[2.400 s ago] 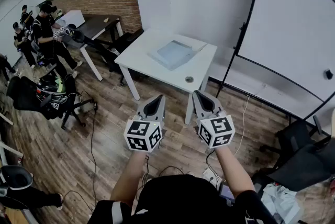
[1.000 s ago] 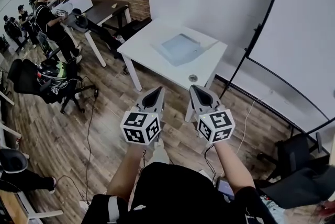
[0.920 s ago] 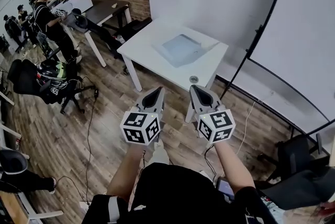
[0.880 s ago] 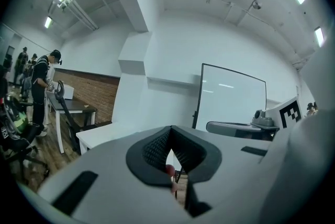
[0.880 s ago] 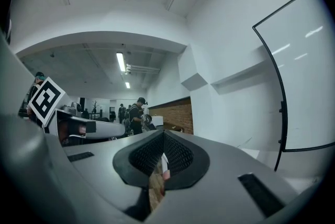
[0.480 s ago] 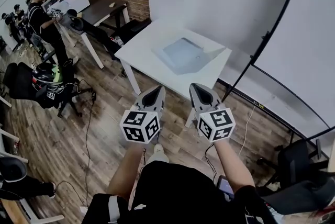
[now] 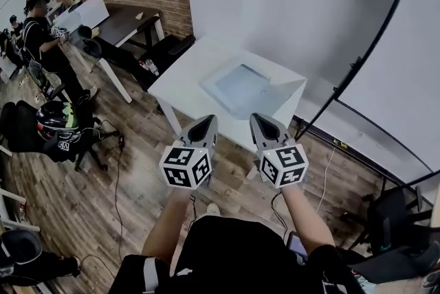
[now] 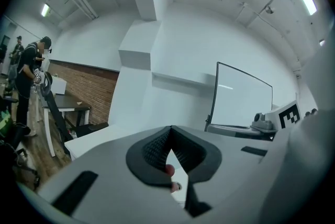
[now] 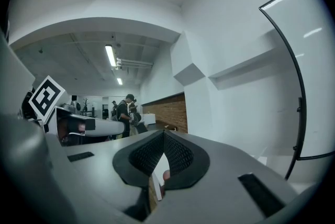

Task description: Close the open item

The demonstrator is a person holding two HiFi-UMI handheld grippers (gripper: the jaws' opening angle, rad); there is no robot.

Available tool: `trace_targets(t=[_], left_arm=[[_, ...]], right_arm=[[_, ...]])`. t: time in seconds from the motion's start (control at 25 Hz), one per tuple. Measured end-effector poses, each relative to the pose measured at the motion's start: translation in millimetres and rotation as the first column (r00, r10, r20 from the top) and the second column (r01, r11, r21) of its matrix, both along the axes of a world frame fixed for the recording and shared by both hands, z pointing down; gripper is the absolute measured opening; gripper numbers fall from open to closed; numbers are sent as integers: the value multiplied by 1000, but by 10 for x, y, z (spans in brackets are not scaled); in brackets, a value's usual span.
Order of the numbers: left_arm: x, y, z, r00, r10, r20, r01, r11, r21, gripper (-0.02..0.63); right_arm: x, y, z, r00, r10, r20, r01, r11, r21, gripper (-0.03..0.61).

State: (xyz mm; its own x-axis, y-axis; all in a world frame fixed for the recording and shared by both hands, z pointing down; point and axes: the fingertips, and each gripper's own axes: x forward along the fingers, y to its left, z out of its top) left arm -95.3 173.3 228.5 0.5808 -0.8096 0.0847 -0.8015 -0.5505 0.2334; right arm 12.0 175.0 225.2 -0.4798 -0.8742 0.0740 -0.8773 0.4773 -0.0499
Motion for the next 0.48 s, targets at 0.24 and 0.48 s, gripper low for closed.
trace_targets(t=[0.24,0.48], left_arm=[[-298,-561,31,1000,-1,-13,1,1000,-21,11],[-524,-962,78,1000,18,-11,-18,999,-35,11]], right_arm=[[-285,-536,12,1000,-2,-15,2,1000,-13,39],[-557,-940,12,999,7,-46,-7,1000,-3,40]])
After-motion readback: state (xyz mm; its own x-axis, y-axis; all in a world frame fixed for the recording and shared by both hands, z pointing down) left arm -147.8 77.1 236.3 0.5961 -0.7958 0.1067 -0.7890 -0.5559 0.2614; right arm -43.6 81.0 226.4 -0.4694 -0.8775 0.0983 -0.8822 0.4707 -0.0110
